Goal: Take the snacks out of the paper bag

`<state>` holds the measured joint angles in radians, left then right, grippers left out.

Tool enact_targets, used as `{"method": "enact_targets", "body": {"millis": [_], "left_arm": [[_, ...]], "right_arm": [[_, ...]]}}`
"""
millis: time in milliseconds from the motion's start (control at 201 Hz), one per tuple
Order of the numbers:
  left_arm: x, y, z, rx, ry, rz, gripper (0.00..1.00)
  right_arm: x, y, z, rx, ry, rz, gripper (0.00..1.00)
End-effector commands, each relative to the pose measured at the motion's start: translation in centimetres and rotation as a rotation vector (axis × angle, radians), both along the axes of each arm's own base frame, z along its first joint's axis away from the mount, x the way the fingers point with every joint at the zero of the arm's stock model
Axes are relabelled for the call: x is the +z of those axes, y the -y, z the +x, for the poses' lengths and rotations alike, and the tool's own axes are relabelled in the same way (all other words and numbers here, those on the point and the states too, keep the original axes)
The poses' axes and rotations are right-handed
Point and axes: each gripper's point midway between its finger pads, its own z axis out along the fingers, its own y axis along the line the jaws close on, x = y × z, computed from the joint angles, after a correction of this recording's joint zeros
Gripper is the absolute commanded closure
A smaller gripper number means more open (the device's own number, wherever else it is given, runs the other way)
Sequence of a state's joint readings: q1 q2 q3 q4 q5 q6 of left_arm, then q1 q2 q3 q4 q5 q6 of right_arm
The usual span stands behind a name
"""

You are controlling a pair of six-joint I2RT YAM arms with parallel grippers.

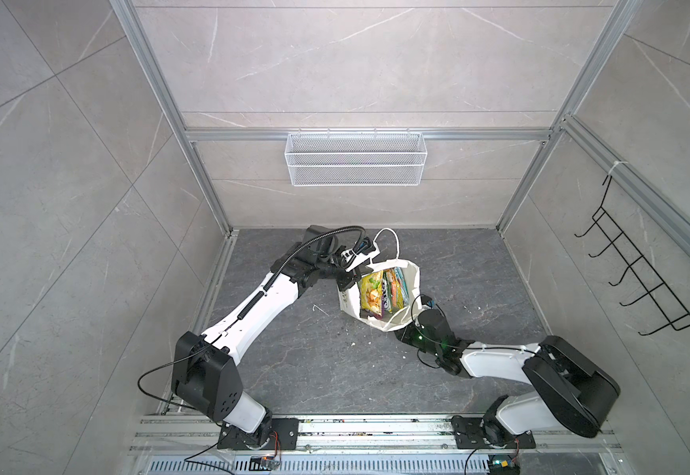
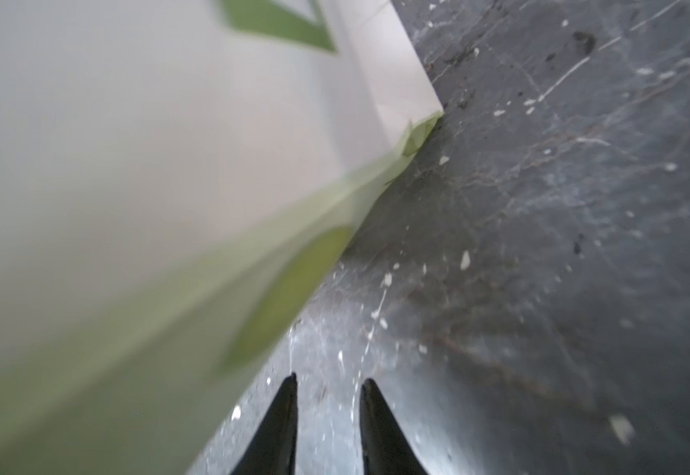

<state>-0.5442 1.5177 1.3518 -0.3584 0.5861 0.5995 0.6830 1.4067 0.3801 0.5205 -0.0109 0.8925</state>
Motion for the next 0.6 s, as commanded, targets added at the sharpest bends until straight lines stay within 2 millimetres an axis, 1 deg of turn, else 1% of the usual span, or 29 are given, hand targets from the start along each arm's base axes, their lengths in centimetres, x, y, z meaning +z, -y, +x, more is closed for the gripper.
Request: {"method": "enact_targets", "body": {"millis": [0, 45, 164, 224, 229, 324, 388, 423, 438, 448, 458, 468, 498, 528, 538, 543, 553, 592], "left_arm": [[3.0, 0.6, -2.1, -0.081, 0.099, -0.067, 1.00], [2.8, 0.7, -2.5, -0.088, 0.097, -0.068, 1.00], [1.9, 0.7, -3.4, -0.092, 0.087, -0.068, 1.00], [1.6, 0.5, -3.5, -0.079, 0.086, -0.071, 1.00], [1.7, 0.5, -3.5, -0.079, 0.088, -0.072, 1.00], [1.4, 0.4, -3.6, -0.060, 0.088, -0.087, 1.00], [1.4, 0.2, -3.3, -0.032, 0.092, -0.095, 1.00], [1.4, 0.2, -3.2, -0.024, 0.091, -0.099, 1.00], [1.5, 0.1, -3.1, -0.015, 0.095, -0.103, 1.00], [1.5, 0.1, -2.9, -0.008, 0.094, -0.104, 1.00], [1.6, 0.1, -2.8, -0.001, 0.094, -0.107, 1.00], [1.6, 0.1, -2.8, 0.004, 0.093, -0.108, 1.00], [1.8, 0.1, -2.7, 0.008, 0.093, -0.114, 1.00], [1.9, 0.1, -2.8, 0.007, 0.096, -0.116, 1.00], [2.0, 0.1, -2.8, 0.006, 0.098, -0.117, 1.00], [2.0, 0.1, -2.8, 0.007, 0.099, -0.118, 1.00], [2.1, 0.1, -2.8, 0.008, 0.101, -0.120, 1.00], [2.3, 0.1, -2.8, 0.006, 0.101, -0.124, 1.00]], "right_arm": [[0.4, 1.4, -2.1, 0.037, 0.067, -0.075, 0.69], [0.3, 2.4, -3.0, 0.033, 0.072, -0.103, 0.67], [1.1, 5.2, -4.6, 0.015, 0.089, -0.212, 0.63], [1.9, 6.5, -5.2, 0.003, 0.108, -0.251, 0.62], [2.2, 6.6, -5.1, -0.004, 0.119, -0.247, 0.62], [3.7, 10.0, -6.0, -0.099, 0.136, -0.315, 0.61], [6.0, 11.9, -6.6, -0.140, 0.209, -0.331, 0.60], [7.6, 12.8, -6.8, -0.163, 0.257, -0.339, 0.58], [7.9, 13.3, -6.9, -0.175, 0.268, -0.350, 0.57], [8.4, 13.6, -7.0, -0.180, 0.283, -0.352, 0.56], [9.3, 14.0, -7.0, -0.195, 0.308, -0.347, 0.54], [9.5, 14.1, -7.1, -0.200, 0.313, -0.347, 0.54], [11.0, 15.2, -7.2, -0.241, 0.354, -0.355, 0.48], [12.8, 16.0, -7.3, -0.272, 0.388, -0.357, 0.48], [13.4, 16.1, -7.3, -0.274, 0.401, -0.362, 0.48], [14.1, 16.1, -7.3, -0.271, 0.417, -0.362, 0.49], [14.5, 16.1, -7.3, -0.269, 0.425, -0.360, 0.49], [17.2, 15.0, -7.3, -0.201, 0.483, -0.359, 0.51]]}}
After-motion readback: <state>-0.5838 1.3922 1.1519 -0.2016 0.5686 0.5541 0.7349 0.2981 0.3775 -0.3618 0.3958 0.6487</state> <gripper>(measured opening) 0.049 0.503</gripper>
